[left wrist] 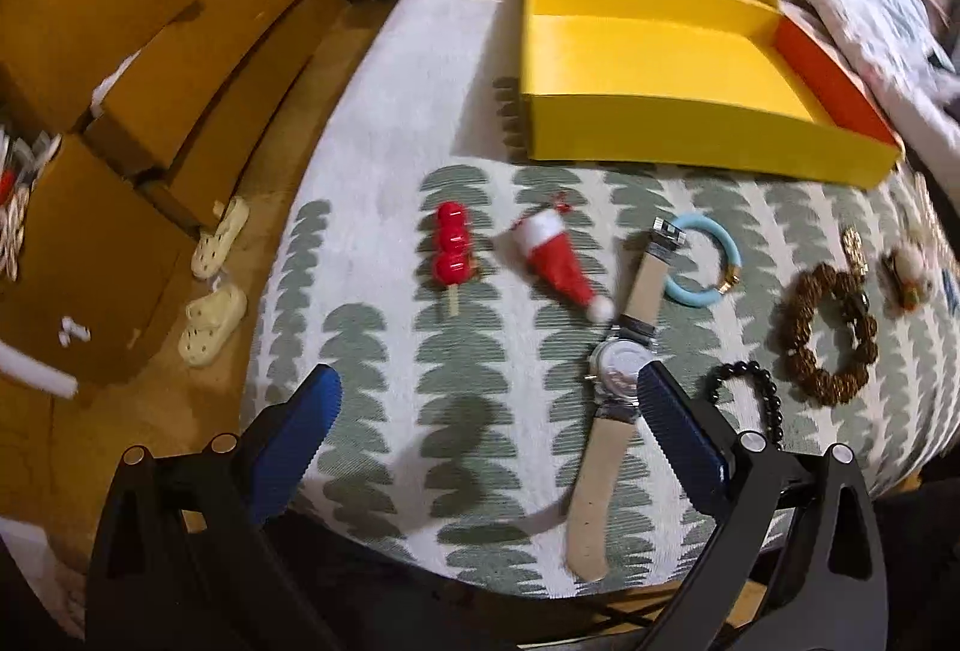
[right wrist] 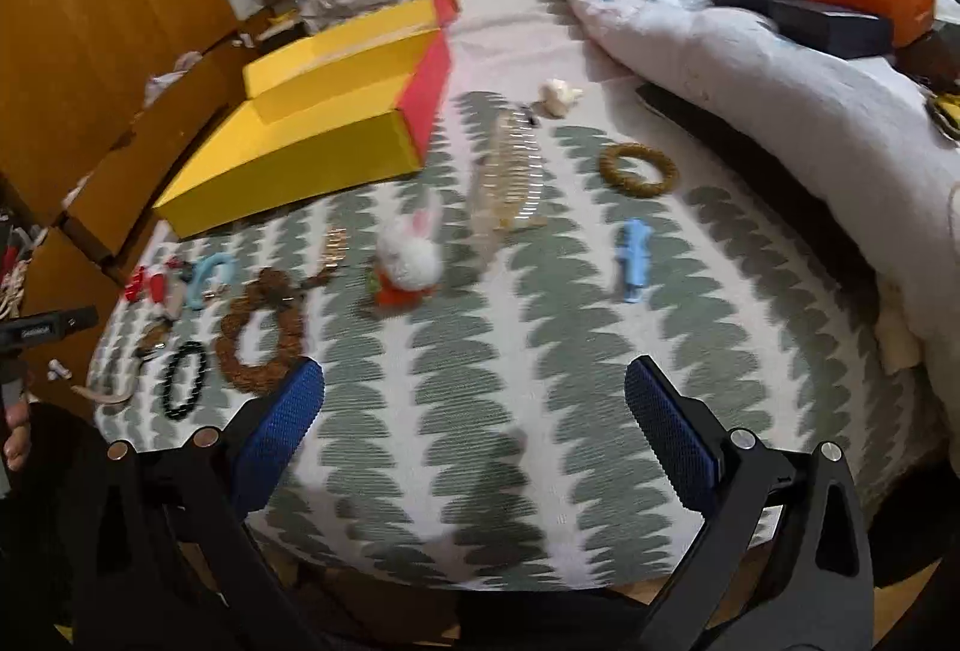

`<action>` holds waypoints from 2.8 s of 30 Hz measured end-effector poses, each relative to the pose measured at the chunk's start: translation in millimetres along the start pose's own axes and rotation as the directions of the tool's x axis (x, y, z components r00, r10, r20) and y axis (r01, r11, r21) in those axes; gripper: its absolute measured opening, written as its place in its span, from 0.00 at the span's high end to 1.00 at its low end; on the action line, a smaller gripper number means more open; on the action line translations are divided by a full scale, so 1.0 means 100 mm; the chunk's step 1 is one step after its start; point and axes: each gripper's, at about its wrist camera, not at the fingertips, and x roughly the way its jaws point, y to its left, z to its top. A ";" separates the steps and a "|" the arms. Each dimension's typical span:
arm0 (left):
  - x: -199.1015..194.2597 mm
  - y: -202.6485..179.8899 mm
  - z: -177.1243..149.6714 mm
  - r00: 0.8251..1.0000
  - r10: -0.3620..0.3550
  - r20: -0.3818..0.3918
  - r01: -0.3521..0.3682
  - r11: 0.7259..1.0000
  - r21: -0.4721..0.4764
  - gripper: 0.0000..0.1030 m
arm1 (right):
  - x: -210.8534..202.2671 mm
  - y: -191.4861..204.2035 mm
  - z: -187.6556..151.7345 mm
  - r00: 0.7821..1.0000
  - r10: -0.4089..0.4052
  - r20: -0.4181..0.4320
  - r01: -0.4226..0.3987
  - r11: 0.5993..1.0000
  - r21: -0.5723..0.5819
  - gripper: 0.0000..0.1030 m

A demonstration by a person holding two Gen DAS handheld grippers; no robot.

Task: Organize jewelry
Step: 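Move both tools toward the jewelry on the bed cover, then grasp the silver watch with the left tool while the right tool grasps the blue hair clip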

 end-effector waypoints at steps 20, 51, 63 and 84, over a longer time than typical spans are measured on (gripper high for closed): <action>0.31 -0.31 -0.06 0.999 -0.007 -0.045 0.009 0.999 0.042 0.05 | 0.49 -0.26 0.35 0.982 -0.169 -0.086 0.168 0.986 -0.021 0.03; 0.55 -0.50 -0.09 0.996 -0.011 -0.083 0.019 0.996 0.090 0.24 | 0.93 -0.55 0.62 0.965 -0.176 -0.195 0.179 0.984 -0.003 0.48; 0.56 -0.47 -0.06 0.997 -0.027 -0.077 0.032 0.997 0.072 0.50 | 0.98 -0.55 0.65 0.969 -0.153 -0.196 0.157 0.988 0.004 0.73; 0.28 -0.21 -0.06 0.986 -0.167 0.003 0.167 0.986 0.021 0.60 | 0.67 -0.68 0.56 0.988 -0.099 -0.115 0.112 0.988 0.106 0.85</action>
